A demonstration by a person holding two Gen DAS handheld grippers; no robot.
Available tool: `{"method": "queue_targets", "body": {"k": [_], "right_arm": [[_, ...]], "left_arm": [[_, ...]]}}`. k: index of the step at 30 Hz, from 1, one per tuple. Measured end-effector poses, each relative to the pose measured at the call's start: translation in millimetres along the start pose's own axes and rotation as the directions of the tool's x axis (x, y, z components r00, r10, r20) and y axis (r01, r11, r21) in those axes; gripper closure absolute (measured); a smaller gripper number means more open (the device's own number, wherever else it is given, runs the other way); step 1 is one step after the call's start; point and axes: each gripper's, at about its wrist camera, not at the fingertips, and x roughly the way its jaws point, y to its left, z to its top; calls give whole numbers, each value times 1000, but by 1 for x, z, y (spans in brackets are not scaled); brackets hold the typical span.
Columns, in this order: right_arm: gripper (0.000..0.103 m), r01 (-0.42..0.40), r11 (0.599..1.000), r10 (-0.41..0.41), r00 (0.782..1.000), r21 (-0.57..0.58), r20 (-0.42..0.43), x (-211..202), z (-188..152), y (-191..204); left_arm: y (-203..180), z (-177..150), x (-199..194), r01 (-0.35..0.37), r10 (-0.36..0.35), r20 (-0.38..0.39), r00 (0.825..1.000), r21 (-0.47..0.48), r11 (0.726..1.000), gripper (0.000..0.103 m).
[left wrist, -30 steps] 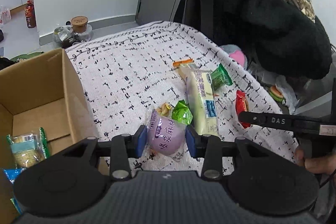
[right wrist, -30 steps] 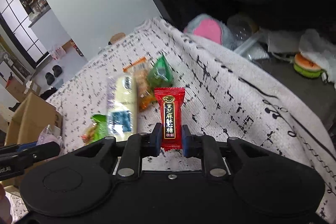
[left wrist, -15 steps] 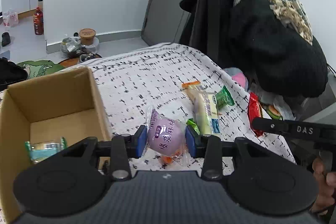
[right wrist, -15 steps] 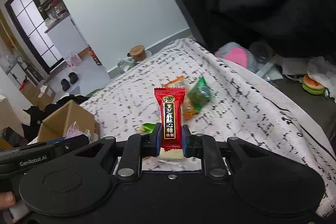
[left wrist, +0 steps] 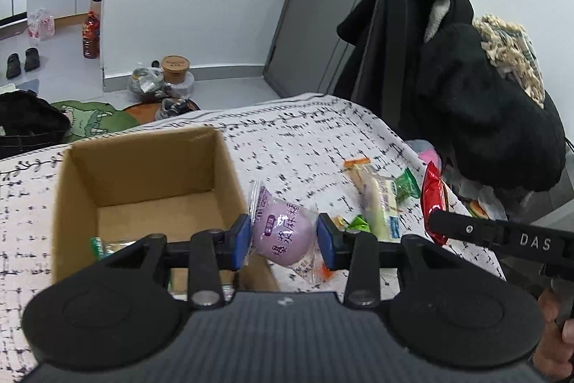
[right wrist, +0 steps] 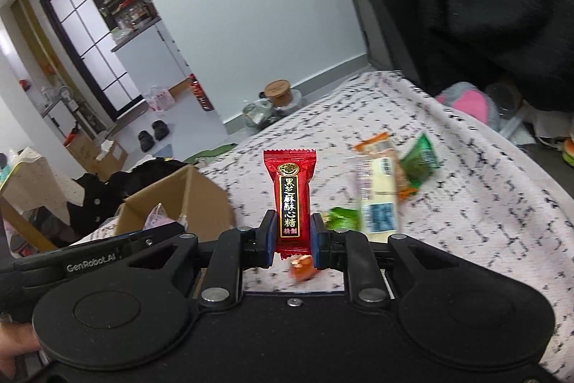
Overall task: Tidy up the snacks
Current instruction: 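Carry the purple and red packets over the cardboard box and open both tools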
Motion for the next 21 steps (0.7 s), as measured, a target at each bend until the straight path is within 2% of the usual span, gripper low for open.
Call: {"method": "queue_targets", "body": {"k": [12,21], "right_arm": [[85,-75,997,74,997,-26,-23,14,-8,43],[84,-130,991,128,991,-40,-48,31,-13,77]], "left_arm": [[37,-7,-19,-57,57,10,998,-39,998,64],[75,-10,-31,-135,138,10,990,-130,982,59]]}}
